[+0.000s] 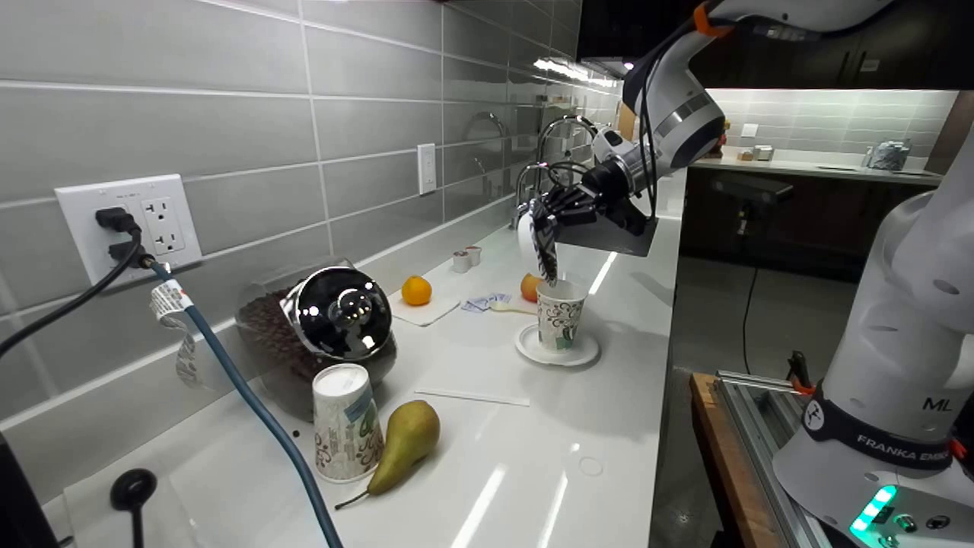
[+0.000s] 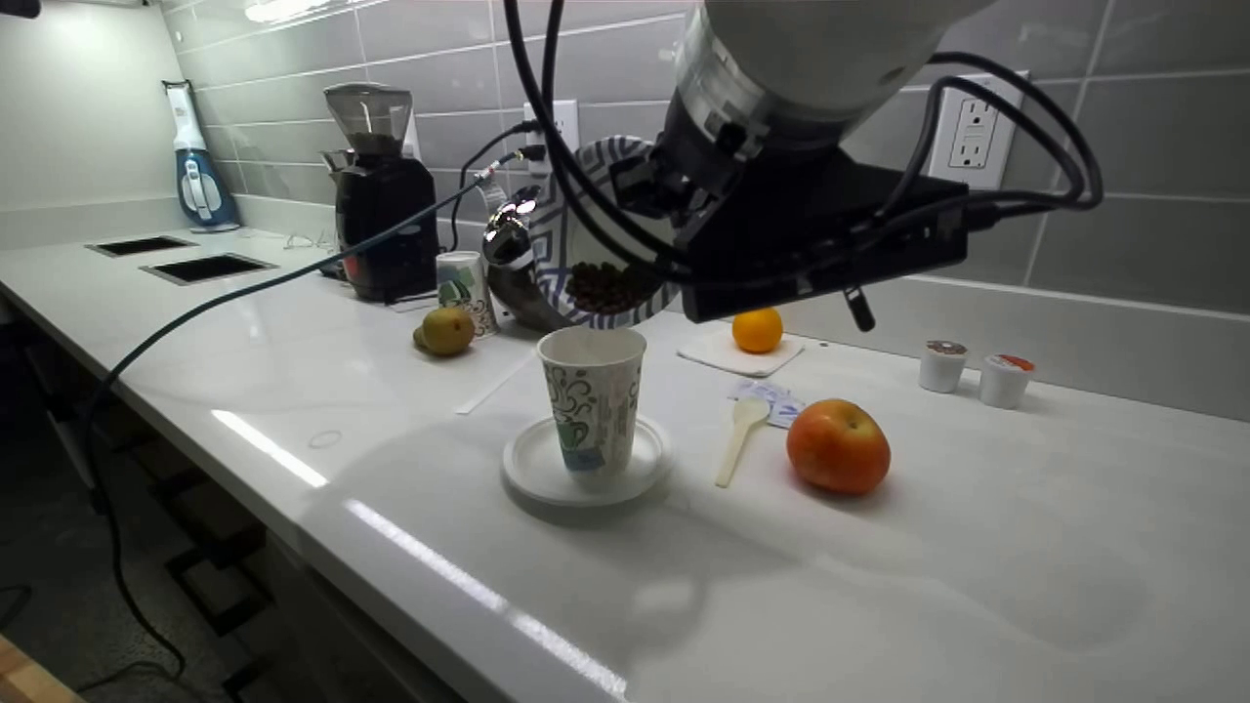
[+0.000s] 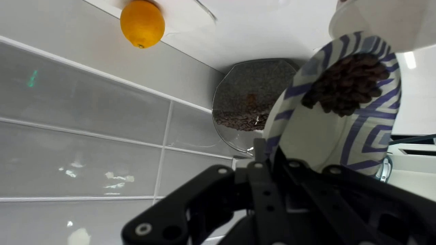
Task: Pour the contents in the bowl into the coffee cup.
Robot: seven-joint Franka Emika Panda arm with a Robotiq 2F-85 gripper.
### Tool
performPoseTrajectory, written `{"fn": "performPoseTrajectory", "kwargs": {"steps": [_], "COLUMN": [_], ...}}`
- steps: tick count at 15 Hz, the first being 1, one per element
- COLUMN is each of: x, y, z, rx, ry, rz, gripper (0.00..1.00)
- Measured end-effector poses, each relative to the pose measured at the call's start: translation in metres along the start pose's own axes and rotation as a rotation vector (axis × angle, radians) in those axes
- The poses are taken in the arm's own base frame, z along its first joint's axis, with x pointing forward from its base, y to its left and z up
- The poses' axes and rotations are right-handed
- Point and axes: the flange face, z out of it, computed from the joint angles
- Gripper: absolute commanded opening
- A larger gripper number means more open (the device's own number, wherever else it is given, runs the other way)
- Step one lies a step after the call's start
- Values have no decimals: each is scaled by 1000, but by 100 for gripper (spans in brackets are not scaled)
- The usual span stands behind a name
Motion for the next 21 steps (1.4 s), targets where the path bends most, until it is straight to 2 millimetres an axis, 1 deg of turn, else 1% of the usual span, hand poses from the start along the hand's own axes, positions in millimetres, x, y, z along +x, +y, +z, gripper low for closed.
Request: {"fn": "performPoseTrajectory", "kwargs": {"steps": [6, 12, 21], "x": [2, 0, 0], "y": [-1, -6, -7], "z": [2, 5, 4], "rx": [-5, -4, 0], "ry": [41, 48, 70], "rz": [-29, -59, -89], "gripper": [1, 1, 1]}}
